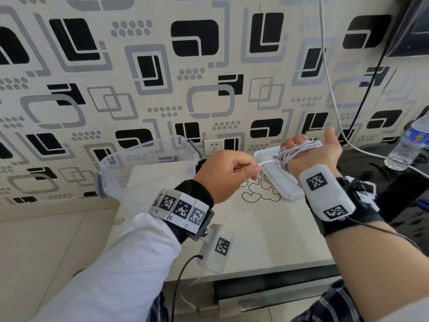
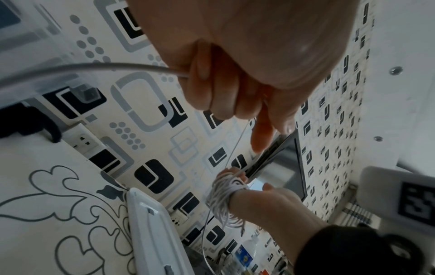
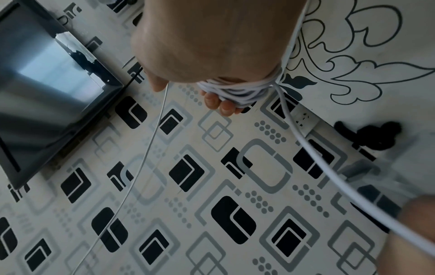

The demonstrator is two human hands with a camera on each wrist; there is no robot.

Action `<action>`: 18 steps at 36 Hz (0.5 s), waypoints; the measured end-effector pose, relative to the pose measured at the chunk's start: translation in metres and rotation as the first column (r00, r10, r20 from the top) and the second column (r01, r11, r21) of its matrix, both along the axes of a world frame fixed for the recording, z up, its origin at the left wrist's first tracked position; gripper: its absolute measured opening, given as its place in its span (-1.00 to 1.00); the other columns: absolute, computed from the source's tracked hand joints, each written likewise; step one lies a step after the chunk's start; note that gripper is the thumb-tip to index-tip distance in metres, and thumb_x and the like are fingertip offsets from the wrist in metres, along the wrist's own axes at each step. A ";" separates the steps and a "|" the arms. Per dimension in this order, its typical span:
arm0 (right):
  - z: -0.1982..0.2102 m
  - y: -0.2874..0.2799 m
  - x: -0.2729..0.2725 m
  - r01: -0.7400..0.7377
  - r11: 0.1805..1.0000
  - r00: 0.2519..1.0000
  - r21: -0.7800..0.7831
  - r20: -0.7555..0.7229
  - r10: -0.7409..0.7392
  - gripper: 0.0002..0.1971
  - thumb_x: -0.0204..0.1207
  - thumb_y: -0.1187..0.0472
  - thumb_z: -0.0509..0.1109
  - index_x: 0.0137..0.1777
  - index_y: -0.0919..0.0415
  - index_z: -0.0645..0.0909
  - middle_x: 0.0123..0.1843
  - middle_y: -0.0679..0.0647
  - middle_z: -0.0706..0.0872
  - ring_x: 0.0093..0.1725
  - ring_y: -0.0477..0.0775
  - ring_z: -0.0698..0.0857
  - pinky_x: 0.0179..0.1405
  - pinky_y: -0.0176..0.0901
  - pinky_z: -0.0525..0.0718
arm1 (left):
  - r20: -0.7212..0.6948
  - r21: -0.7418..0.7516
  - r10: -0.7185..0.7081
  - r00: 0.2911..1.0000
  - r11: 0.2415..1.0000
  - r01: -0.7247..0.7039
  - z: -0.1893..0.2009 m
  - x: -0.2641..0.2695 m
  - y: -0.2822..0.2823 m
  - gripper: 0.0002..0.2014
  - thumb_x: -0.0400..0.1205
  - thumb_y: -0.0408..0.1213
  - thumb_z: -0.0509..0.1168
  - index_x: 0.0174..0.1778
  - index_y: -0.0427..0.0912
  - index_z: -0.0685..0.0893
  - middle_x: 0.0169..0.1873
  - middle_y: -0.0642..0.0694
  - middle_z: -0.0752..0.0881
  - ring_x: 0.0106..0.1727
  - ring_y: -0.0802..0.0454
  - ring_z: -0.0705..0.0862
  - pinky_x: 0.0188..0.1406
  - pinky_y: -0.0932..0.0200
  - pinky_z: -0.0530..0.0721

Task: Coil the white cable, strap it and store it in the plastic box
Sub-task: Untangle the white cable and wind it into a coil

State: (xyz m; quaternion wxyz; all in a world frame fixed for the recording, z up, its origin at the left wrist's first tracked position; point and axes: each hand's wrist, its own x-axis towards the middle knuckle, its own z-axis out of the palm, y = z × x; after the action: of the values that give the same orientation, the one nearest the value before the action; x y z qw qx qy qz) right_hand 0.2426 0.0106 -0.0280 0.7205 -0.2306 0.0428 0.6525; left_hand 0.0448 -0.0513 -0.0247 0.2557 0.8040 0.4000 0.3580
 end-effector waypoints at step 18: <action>-0.010 0.002 -0.042 -0.451 0.890 0.722 -0.065 0.559 0.407 -0.15 0.46 -0.50 0.06 0.28 0.34 0.41 -0.04 0.20 0.58 -0.03 0.11 0.60 0.02 -0.02 0.48 | 0.096 0.039 -0.056 0.994 0.998 0.053 0.007 -0.007 -0.006 -0.82 0.64 -0.35 0.36 -0.25 -0.25 0.79 -0.47 0.15 0.65 -0.38 0.32 0.58 -0.31 0.50 0.43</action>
State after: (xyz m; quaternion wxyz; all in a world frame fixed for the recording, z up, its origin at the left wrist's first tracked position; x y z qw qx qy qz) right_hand 0.2003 0.0123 -0.0378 0.5383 -0.3873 -0.2489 0.7059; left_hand 0.0380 -0.0572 -0.0179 0.2698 0.8009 0.3584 0.3967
